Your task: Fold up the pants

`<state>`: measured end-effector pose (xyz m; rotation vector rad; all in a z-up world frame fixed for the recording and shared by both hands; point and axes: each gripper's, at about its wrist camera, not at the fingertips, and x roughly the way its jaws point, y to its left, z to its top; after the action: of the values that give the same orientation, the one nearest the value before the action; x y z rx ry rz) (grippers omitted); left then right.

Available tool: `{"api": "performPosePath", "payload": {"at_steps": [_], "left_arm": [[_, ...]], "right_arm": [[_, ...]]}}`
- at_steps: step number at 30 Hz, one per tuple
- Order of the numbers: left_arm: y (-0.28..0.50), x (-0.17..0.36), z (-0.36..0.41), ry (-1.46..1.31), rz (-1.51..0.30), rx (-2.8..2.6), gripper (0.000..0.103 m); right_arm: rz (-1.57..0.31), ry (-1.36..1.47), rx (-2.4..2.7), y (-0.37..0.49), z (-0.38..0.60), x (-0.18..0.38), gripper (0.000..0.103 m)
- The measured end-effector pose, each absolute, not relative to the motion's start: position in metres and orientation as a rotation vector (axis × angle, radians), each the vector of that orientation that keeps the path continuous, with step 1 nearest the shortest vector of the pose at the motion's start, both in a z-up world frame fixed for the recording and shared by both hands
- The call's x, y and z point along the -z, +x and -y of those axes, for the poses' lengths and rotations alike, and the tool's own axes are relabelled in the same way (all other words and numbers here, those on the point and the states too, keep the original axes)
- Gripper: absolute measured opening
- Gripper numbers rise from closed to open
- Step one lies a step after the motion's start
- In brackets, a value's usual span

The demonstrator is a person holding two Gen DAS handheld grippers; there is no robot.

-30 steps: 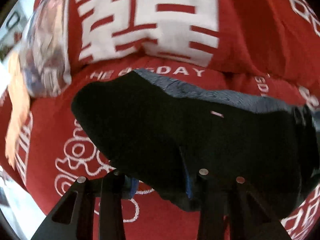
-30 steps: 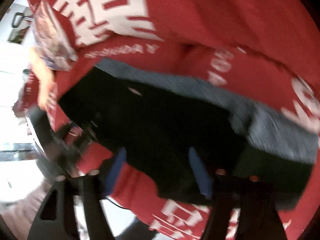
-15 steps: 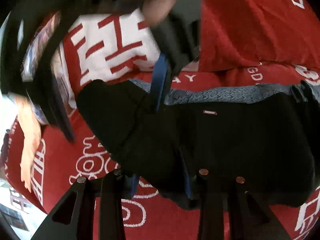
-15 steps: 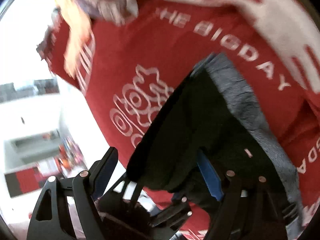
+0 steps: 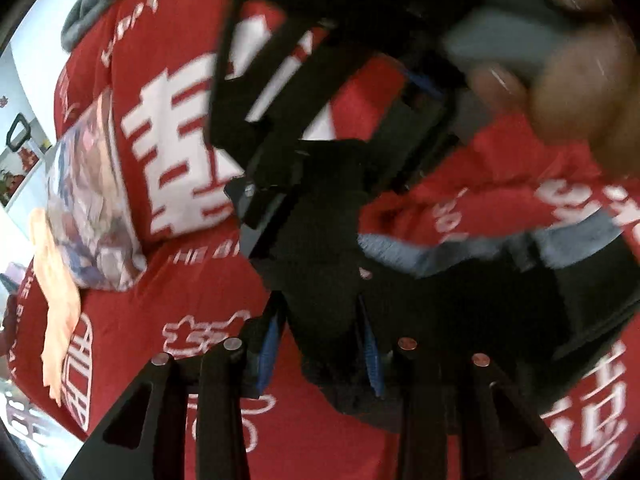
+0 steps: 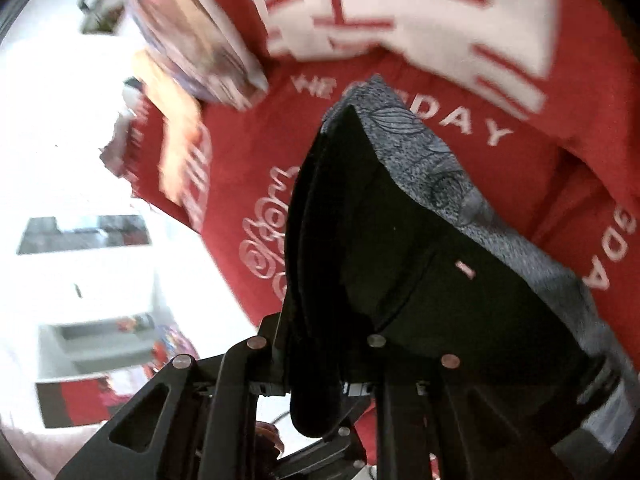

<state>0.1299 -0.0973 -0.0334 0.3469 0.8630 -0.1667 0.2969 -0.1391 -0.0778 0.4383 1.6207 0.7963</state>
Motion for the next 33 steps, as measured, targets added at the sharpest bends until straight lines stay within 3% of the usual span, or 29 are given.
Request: {"api": "performPosePath", "payload": {"at_steps": [7, 13, 22, 31, 33], "left_arm": [[0.104, -0.013, 0.188, 0.376, -0.795, 0.362, 0.037], [0.082, -0.007, 0.278, 0.456, -0.804, 0.508, 0.037], [0.041, 0.073, 0.384, 0.649, -0.913, 0.625, 0.037], [0.024, 0.109, 0.408, 0.777, -0.964, 0.641, 0.037], [0.023, 0.106, 0.401, 0.775, -0.992, 0.658, 0.047]], "right_arm": [[-1.394, 0.665, -0.752, 0.247, 0.267, 0.022, 0.018], [-1.286, 0.794, -0.622, 0.189, 0.384, 0.015, 0.018], [-1.280, 0.980, -0.404, 0.108, 0.512, 0.094, 0.018], [-1.321, 1.054, -0.304, 0.075, 0.546, 0.159, 0.018], [-1.336, 1.031, -0.295, 0.072, 0.544, 0.160, 0.019]]}}
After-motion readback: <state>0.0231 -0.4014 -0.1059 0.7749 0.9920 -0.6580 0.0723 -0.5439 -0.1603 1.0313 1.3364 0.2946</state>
